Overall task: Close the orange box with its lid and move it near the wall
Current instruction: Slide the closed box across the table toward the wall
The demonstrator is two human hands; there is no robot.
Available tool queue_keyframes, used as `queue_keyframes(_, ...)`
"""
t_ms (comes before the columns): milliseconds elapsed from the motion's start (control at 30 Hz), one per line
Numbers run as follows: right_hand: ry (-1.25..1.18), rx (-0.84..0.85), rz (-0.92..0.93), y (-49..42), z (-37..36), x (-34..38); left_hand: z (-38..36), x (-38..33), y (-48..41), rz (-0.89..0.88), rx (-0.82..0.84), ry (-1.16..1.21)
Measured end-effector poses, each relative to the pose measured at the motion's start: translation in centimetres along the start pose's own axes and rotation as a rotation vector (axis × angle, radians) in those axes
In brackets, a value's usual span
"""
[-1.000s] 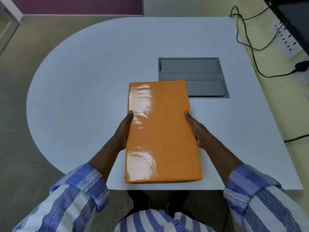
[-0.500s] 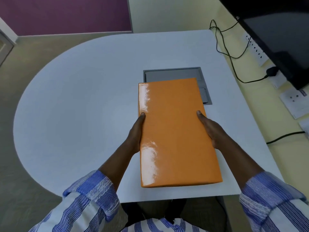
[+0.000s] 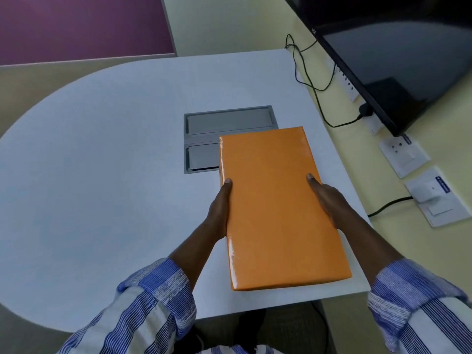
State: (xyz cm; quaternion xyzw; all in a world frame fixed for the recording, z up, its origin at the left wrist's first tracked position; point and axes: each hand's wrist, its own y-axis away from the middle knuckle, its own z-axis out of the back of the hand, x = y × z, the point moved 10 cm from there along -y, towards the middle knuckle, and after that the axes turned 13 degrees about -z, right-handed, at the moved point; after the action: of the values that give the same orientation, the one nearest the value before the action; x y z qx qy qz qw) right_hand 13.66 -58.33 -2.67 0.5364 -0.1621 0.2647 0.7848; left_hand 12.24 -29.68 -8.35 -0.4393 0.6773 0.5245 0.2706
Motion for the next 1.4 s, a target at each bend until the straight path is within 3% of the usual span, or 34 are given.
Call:
queue_keyframes(567,0.177,-0.127,-0.007,-5.0,6.3,-1.9,-6.0,3.2,-2.3,0.036,0.0,-0.063)
queue_keyframes(667,0.338,-0.371,0.132,-4.3,7.0,-0.2,-5.7,3.1,-2.6,0.038,-0.012,-0.064)
queue_keyframes(767,0.514,-0.603,0.465,-0.9,4.7,3.7,-4.1,3.8,-2.7,0.106,-0.11,-0.045)
queue_keyframes(900,0.705,-0.501,0.732,2.1,-2.8,5.9,-3.2,4.5,-2.9,0.153,-0.155,-0.038)
queue_keyframes(1100,0.948,-0.417,0.709,1.1,-7.9,4.2,-6.7,3.7,-3.0,0.1,0.038,0.073)
queue_keyframes(1400,0.97,-0.433,0.707,0.2,-5.2,3.5,-9.5,4.7,-3.5,0.098,0.078,0.066)
